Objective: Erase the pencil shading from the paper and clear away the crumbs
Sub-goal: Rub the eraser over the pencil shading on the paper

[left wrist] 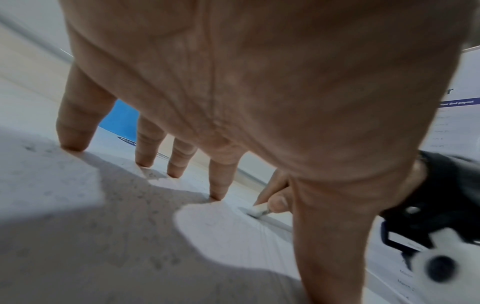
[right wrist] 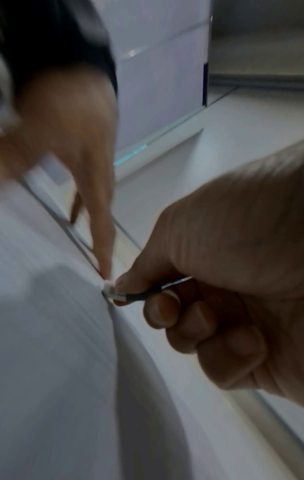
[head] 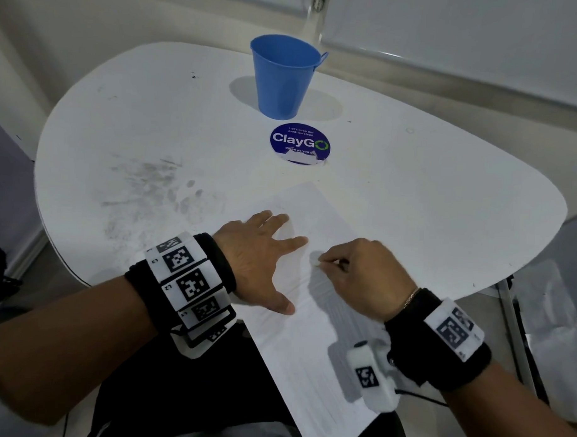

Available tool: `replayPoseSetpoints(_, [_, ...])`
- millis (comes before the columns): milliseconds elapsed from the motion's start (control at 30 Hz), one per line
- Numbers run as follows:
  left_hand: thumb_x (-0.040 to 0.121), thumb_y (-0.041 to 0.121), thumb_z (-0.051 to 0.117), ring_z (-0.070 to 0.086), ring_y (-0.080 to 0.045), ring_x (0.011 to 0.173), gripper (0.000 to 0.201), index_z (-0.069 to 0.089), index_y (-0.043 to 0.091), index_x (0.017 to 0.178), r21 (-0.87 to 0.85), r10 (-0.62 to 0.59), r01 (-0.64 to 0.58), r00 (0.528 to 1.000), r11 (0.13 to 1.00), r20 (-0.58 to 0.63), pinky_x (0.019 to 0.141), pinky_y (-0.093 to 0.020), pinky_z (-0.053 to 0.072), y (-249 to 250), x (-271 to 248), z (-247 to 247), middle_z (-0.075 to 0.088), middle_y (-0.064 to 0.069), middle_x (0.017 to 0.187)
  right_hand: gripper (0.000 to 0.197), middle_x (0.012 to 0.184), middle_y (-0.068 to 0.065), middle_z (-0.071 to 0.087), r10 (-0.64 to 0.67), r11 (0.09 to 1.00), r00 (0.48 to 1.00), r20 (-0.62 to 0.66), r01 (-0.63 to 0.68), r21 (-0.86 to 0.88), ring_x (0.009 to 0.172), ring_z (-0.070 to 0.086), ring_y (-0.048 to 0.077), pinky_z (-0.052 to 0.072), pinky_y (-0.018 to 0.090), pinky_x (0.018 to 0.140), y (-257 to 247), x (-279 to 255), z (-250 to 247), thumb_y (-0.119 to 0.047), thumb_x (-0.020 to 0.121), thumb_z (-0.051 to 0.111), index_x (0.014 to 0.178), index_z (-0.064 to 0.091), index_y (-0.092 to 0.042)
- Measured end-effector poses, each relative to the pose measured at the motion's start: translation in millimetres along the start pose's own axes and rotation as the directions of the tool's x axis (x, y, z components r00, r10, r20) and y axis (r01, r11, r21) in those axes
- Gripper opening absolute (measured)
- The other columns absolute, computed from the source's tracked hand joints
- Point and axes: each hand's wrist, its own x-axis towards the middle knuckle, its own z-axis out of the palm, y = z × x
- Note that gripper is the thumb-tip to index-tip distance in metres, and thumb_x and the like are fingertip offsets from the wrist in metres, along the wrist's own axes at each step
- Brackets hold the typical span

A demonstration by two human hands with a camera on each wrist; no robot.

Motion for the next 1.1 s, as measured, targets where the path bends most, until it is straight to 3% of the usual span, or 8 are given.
replayPoseSetpoints(133, [0.074, 0.089, 0.052, -0.016, -0.020, 0.155, 0.111, -0.012, 0.048, 0.156, 0.000, -0.005, 0.005, 1.000, 1.000, 0.000, 0.121, -0.046, 0.023, 1, -1, 0, -0.021, 0.006, 0.167, 0.018, 0.089, -0.006, 0.076, 0.133, 0.991, 0.981, -0.140, -0.131, 0.027, 0.084, 0.068, 0.020, 0.053, 0.031, 0.076, 22, 13, -16, -0.030, 0.095, 0.061, 0.092, 0.078, -0.024])
replayPoseSetpoints(300, [0.074, 0.089, 0.051, -0.017, -0.021, 0.154, 0.112, -0.013, 0.047, 0.156, 0.008, 0.000, 0.000, 1.000, 1.000, 0.011, 0.121, -0.046, 0.023, 1, 0, -1, -0.022, 0.005, 0.166, 0.019, 0.084, -0.007, 0.075, 0.003, 1.000, 1.000, 0.002, -0.003, 0.001, 0.079, 0.067, 0.017, 0.055, 0.034, 0.075, -4, -2, -1, -0.025, 0.094, 0.059, 0.090, 0.077, -0.021])
replayPoseSetpoints(467, [0.074, 0.089, 0.051, -0.016, -0.020, 0.155, 0.112, -0.012, 0.048, 0.156, 0.002, -0.002, 0.002, 1.000, 1.000, 0.008, 0.121, -0.046, 0.024, 1, -1, 0, -0.022, 0.005, 0.167, 0.018, 0.089, -0.005, 0.076, 0.131, 0.991, 0.982, -0.135, -0.131, 0.013, 0.084, 0.068, 0.020, 0.054, 0.032, 0.078, 18, 10, -16, -0.028, 0.095, 0.060, 0.093, 0.078, -0.023])
replayPoseSetpoints(600, [0.074, 0.090, 0.051, -0.015, -0.021, 0.155, 0.112, -0.012, 0.047, 0.156, 0.012, -0.002, 0.002, 1.000, 1.000, 0.005, 0.119, -0.046, 0.026, 1, 0, -1, -0.021, 0.005, 0.167, 0.020, 0.082, -0.005, 0.074, 0.008, 1.000, 1.000, -0.003, -0.008, 0.005, 0.078, 0.068, 0.017, 0.056, 0.035, 0.075, -2, -2, -2, -0.025, 0.094, 0.059, 0.090, 0.077, -0.019])
replayPoseSetpoints(767, [0.074, 0.089, 0.051, -0.015, -0.020, 0.155, 0.111, -0.011, 0.048, 0.156, -0.007, -0.008, 0.008, 1.000, 1.000, 0.005, 0.120, -0.046, 0.022, 2, -1, 0, -0.021, 0.005, 0.167, 0.018, 0.090, -0.008, 0.076, 0.148, 0.989, 0.982, -0.115, -0.145, 0.035, 0.084, 0.068, 0.018, 0.054, 0.032, 0.078, 21, 12, -18, -0.031, 0.094, 0.062, 0.091, 0.078, -0.025])
replayPoseSetpoints(833, [0.074, 0.089, 0.051, -0.015, -0.020, 0.155, 0.111, -0.011, 0.048, 0.156, -0.006, -0.014, 0.014, 1.000, 1.000, 0.000, 0.120, -0.045, 0.024, 2, -1, 0, -0.020, 0.006, 0.167, 0.020, 0.084, -0.005, 0.075, 0.112, 0.993, 0.988, -0.111, -0.114, -0.015, 0.081, 0.067, 0.022, 0.053, 0.032, 0.075, 13, 9, -11, -0.027, 0.094, 0.058, 0.088, 0.077, -0.022])
replayPoseSetpoints(933, [0.074, 0.089, 0.051, -0.015, -0.020, 0.155, 0.111, -0.011, 0.048, 0.156, 0.002, -0.023, 0.023, 1.000, 1.000, 0.001, 0.119, -0.045, 0.026, 3, 0, 0, -0.020, 0.006, 0.167, 0.021, 0.080, -0.005, 0.073, -0.001, 0.999, 1.000, -0.006, 0.001, -0.033, 0.076, 0.067, 0.020, 0.055, 0.034, 0.072, -11, -5, 4, -0.025, 0.093, 0.056, 0.090, 0.076, -0.021])
replayPoseSetpoints(1100, [0.074, 0.088, 0.052, -0.015, -0.020, 0.155, 0.111, -0.011, 0.049, 0.156, -0.016, -0.027, 0.028, 1.000, 0.999, 0.008, 0.121, -0.045, 0.023, 3, -2, 0, -0.021, 0.006, 0.167, 0.019, 0.092, -0.005, 0.075, 0.179, 0.984, 0.977, -0.120, -0.178, 0.013, 0.089, 0.067, 0.022, 0.054, 0.033, 0.081, 17, 12, -20, -0.027, 0.093, 0.059, 0.091, 0.078, -0.024])
